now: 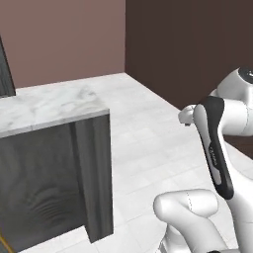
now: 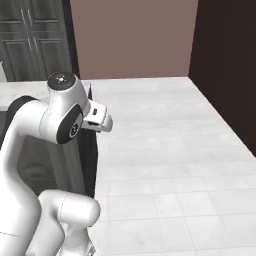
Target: Take the cheese, fish, and avocado from the fridge and place them on the plate on the dining counter to create an appetizer plate.
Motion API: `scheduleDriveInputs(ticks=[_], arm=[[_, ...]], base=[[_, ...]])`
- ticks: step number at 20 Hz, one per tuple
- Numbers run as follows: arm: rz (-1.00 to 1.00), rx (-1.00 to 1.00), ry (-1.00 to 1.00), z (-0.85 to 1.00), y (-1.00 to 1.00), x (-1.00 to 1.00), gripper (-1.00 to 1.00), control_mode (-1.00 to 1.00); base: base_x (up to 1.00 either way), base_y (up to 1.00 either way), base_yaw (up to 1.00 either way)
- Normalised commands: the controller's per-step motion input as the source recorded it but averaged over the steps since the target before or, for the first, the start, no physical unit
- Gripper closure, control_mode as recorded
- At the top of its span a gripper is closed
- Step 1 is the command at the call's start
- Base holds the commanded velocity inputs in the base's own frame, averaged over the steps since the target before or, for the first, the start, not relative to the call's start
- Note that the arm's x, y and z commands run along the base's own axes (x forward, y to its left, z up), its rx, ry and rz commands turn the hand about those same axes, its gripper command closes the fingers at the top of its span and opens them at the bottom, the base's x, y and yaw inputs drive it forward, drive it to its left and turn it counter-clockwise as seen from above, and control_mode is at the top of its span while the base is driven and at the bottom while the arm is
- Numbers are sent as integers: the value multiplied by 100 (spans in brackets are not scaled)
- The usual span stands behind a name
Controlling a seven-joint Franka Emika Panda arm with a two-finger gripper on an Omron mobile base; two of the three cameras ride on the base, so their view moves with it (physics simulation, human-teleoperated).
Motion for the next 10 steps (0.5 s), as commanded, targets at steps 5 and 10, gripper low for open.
scheduleDriveInputs(ticks=[5, 10], arm=[[0, 0, 0, 0, 0, 0, -100, 100], [0, 0, 0, 0, 0, 0, -100, 100]], base=[[100, -93, 0], [100, -48, 5]])
